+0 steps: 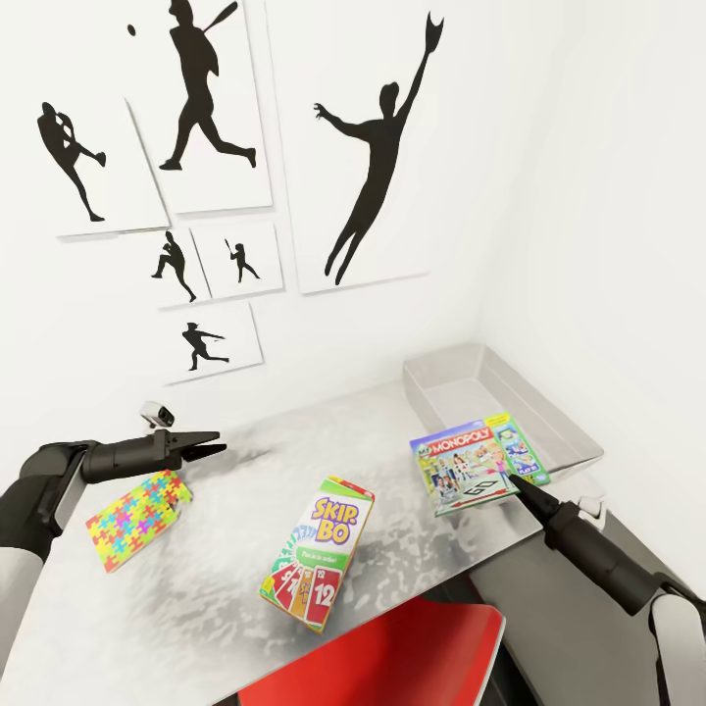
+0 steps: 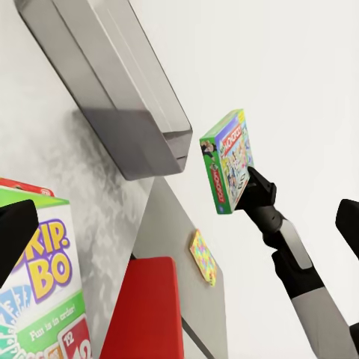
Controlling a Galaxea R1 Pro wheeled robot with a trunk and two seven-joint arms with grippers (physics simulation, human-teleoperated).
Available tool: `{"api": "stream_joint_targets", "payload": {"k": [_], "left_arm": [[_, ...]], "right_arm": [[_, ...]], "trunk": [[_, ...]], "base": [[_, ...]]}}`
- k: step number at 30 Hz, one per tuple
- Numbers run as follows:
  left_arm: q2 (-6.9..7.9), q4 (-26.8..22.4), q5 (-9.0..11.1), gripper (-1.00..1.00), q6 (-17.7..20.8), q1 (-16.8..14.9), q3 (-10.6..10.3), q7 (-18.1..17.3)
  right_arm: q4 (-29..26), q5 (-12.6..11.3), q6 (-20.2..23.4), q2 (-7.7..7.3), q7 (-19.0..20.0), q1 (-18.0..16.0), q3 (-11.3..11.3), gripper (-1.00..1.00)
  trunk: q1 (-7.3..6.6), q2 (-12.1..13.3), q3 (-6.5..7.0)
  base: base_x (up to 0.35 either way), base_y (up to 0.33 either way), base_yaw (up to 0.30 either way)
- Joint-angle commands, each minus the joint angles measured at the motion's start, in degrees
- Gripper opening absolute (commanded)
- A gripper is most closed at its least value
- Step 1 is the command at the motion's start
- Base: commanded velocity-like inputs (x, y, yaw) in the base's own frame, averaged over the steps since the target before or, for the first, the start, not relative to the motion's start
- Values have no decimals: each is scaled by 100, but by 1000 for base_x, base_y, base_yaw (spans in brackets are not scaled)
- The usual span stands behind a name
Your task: Put all the toys in the child's room - the three board games (two on the bed and one on the table), the two jigsaw puzzles on the table, and the tennis ball on the table - inside the toy box on the table in the child's room.
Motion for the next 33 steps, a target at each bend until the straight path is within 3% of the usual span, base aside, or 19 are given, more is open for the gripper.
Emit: {"api": "stream_joint_targets", "payload": {"k": [1,8,17,23,28,33], "left_arm": [[-4,0,-1,100,61,-4,-2,-22],[-12,0,-6,100,61,-4,-2,-22],[-21,0,-10,100,61,-4,-2,-22],[-21,0,-10,100,61,-4,-2,-22],[-17,0,-10,100,61,-4,-2,-22],[-13,0,-10,100,61,-4,-2,-22]], "right_arm": [[19,14,35,2,23,-8,-8,-100],[198,-184,278,-23,-54,-120,-26,-100],[741,-326,344,-102,-400,-959,-52,-100],[1198,-332,368,-176,-879,-1610,-253,-100],[1991,-359,374,-510,-1349,-2284,-292,-100],[3143,-357,358,-868,-1849,-3114,-288,-100]], "trunk": [[3,-11,-10],[3,-11,-10],[3,-11,-10],[3,-11,-10],[3,-11,-10],[3,-11,-10]], "base": [[0,0,0],[0,0,0],[0,0,0],[0,0,0],[0,0,0],[0,0,0]]}}
